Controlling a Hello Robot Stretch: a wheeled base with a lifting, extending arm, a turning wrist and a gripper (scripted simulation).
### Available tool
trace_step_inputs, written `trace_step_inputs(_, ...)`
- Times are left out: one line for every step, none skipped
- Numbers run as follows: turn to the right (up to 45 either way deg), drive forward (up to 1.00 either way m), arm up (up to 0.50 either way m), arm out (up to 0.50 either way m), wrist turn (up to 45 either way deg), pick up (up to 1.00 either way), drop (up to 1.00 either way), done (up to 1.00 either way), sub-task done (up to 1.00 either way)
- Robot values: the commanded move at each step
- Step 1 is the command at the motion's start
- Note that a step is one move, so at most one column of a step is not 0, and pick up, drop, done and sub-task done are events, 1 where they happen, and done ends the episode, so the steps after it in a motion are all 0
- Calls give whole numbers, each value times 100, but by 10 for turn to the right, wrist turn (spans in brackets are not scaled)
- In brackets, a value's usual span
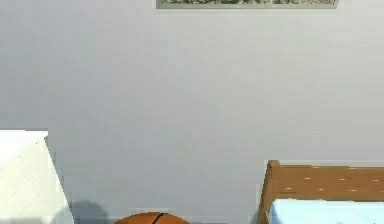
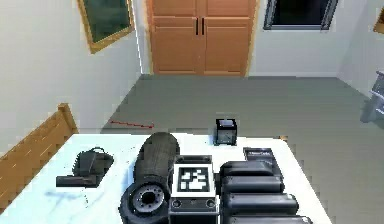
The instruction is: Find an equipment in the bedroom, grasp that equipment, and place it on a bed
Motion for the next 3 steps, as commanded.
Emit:
trace_step_inputs(0,20,0,0,0,0,0,0,0)
trace_step_inputs(-450,0,0,0,0,0,0,0,0)
trace_step_inputs(-450,0,0,0,0,0,0,0,0)
